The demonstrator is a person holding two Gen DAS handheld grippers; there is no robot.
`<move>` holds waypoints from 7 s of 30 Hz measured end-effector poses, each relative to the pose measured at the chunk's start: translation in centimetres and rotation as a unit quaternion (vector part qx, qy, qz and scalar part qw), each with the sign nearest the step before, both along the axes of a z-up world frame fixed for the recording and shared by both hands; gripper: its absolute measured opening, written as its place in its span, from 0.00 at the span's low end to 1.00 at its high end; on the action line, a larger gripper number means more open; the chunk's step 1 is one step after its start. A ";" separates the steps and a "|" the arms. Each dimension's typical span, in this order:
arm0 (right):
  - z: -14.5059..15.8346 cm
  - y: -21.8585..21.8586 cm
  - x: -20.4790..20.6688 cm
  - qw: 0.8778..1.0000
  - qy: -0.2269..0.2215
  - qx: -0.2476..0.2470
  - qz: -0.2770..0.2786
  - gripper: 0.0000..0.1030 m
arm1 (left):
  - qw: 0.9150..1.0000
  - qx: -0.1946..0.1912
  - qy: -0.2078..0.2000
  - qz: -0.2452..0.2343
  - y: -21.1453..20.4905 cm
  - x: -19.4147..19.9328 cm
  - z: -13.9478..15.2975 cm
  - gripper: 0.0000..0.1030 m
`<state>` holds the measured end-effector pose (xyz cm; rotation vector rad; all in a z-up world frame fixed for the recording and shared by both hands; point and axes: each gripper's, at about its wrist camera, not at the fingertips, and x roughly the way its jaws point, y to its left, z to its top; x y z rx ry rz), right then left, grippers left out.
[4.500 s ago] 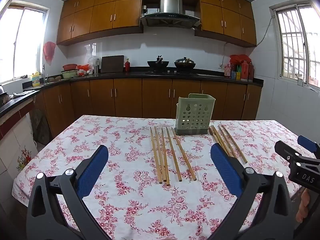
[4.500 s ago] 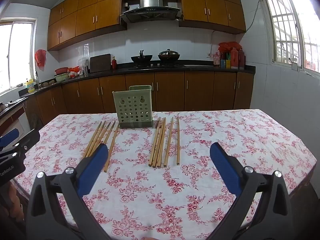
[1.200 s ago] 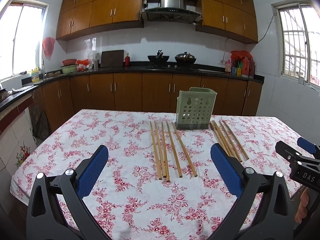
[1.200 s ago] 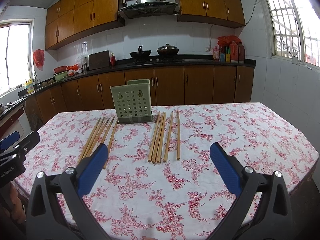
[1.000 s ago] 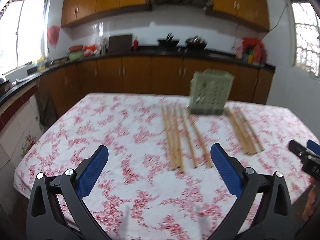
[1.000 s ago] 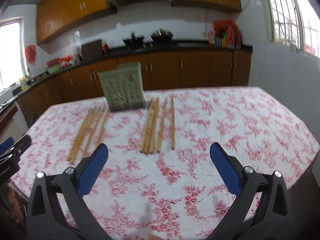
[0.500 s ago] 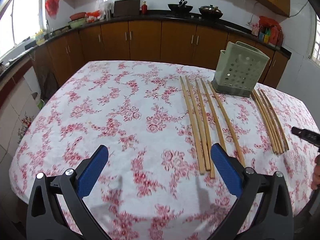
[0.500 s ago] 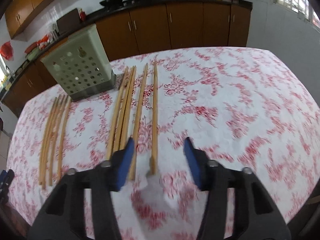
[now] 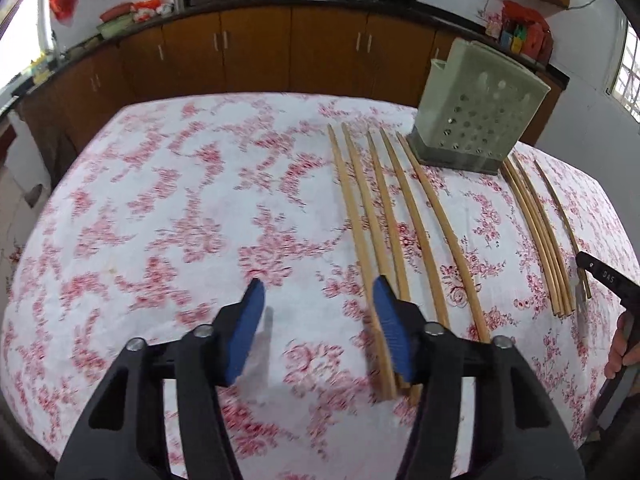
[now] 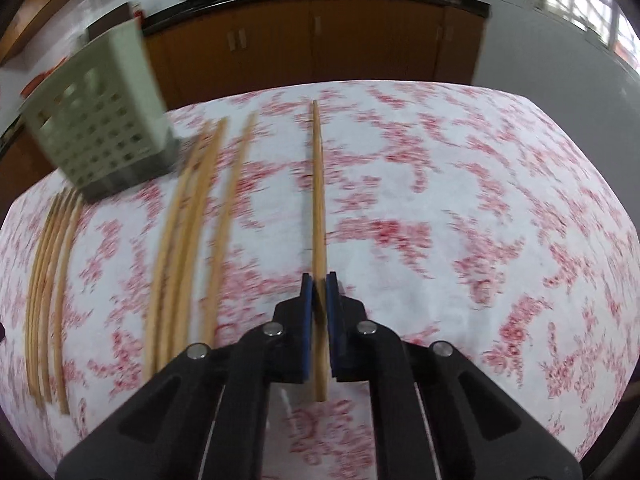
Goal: Organize utensils
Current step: 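Close the right tool on one chopstick while the left tool grasps another chopstick, then lift both held chopsticks upright off the tablecloth with both tools, then carry both upright chopsticks above the green utensil holder, then open both tools to drop the chopsticks into the holder, then close the right tool on another chopstick while the left tool grasps one too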
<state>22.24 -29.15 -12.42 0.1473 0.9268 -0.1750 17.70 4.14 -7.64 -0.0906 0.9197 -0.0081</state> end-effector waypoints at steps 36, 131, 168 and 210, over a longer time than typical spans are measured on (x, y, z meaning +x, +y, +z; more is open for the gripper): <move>-0.5 -0.3 1.0 0.998 -0.024 -0.053 0.012 0.08 | 1.000 0.009 0.005 0.010 2.7 5.6 -2.8 0.08; 17.8 -2.0 -1.6 0.966 -0.256 -0.012 0.022 0.07 | 0.979 -0.006 -0.204 0.020 3.7 1.6 14.2 0.07; 24.6 3.4 3.9 0.943 -0.298 0.078 0.126 0.07 | 0.972 -0.068 -0.214 -0.066 -6.0 8.1 19.2 0.07; 1.3 3.4 0.3 0.993 -0.037 0.079 0.085 0.26 | 0.996 -0.037 -0.076 0.039 3.4 1.9 4.9 0.30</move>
